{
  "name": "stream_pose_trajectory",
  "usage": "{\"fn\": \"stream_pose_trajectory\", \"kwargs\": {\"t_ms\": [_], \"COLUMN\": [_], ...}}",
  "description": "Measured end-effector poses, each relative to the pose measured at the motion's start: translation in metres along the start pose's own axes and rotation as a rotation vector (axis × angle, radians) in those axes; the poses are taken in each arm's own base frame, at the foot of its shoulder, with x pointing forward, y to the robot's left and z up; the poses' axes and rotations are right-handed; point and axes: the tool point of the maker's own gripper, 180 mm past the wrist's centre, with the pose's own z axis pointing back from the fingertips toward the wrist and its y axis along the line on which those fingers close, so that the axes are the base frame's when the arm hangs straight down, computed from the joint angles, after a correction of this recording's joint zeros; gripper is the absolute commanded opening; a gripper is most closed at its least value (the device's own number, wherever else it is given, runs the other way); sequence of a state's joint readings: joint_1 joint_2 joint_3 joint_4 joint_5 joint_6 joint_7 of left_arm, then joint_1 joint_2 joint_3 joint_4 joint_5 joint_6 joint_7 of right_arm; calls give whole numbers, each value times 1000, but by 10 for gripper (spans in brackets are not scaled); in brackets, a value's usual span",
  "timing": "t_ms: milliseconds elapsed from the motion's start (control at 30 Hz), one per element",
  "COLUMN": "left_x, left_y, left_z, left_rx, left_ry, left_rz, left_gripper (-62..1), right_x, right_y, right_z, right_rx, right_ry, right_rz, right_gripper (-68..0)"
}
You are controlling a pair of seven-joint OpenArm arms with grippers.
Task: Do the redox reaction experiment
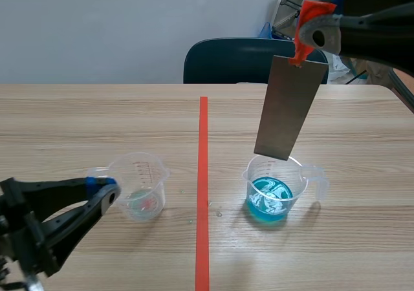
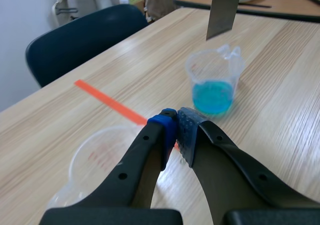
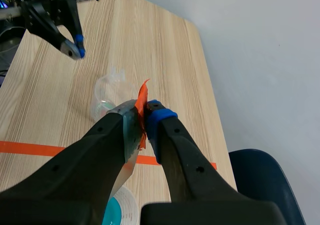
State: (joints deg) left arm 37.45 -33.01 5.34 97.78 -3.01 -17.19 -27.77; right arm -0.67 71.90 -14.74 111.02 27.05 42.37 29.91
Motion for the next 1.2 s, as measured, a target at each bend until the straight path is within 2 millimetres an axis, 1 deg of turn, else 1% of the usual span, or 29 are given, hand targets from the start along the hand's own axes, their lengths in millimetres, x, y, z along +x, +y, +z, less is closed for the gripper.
{"fn": "stream_pose_trajectory", "kwargs": {"t_ms": [133, 233, 400, 500, 700, 867, 1200], "left_x": [3, 9, 17, 19, 22, 25, 20], "left_y": [-1, -1, -7, -9, 2, 11, 11], "left_z": [29, 50, 80, 96, 122, 130, 139], "left_rx": [21, 42, 52, 62, 147, 232, 332], "left_ry": [12, 13, 27, 48, 86, 77, 97], "left_rz": [13, 15, 32, 48, 40, 30, 57], "left_gripper": [-582, -582, -582, -582, -582, -581, -582], "right_x": [0, 0, 0, 0, 0, -1, -1], "right_y": [0, 0, 0, 0, 0, 0, 0], "right_z": [0, 0, 0, 0, 0, 0, 0], "right_rx": [0, 0, 0, 0, 0, -1, 1], "right_ry": [0, 0, 0, 0, -1, 4, 5], "right_rz": [0, 0, 0, 0, 0, 1, 2], "right_gripper": [-669, -669, -669, -669, -669, -669, -669]}}
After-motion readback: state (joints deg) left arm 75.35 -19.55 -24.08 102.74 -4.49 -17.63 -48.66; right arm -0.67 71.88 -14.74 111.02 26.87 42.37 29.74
